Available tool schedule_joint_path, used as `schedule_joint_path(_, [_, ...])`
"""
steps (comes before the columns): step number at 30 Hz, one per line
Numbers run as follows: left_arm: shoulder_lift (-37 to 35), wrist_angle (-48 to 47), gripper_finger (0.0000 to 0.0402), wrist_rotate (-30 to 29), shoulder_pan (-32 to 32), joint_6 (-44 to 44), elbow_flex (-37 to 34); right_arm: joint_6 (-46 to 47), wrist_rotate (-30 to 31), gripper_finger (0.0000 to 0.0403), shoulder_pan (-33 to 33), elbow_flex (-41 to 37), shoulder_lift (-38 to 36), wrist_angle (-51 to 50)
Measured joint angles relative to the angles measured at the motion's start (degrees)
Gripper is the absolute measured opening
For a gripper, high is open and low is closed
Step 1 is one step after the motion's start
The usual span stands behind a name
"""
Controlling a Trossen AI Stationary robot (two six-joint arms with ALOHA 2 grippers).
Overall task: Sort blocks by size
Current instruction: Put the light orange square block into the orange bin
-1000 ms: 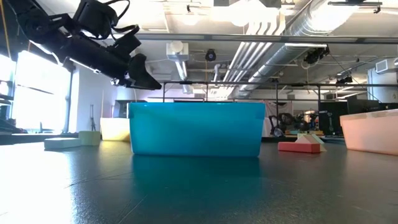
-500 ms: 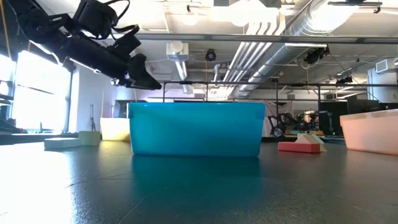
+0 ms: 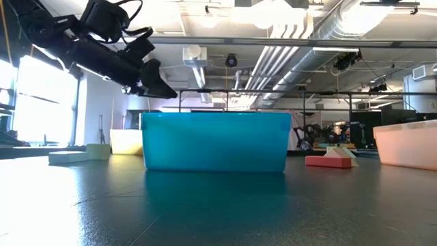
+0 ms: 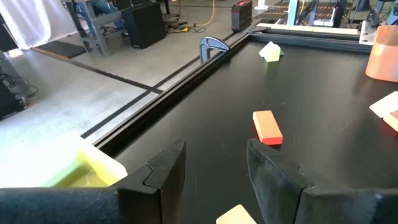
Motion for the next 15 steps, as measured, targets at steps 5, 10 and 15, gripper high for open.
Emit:
schedule_joint_path(5, [0.0, -0.07, 0.0156, -0.01, 0.0, 0.0, 0.0, 10.24, 8.31, 0.0134, -0.71, -1.94, -3.6, -7.83])
schedule_joint_path(10, [0.0, -0.35, 0.0156, -0.01, 0.0, 0.0, 0.0, 15.68, 7.04, 0.0136, -2.34, -6.48, -5.48, -8.55])
schedule_joint_path(15, [0.0, -0.35, 0.0156, -0.01, 0.0, -0.14, 0.0, 18.23, 2.75, 0.0137, -3.23, -10.56, -5.93, -6.45])
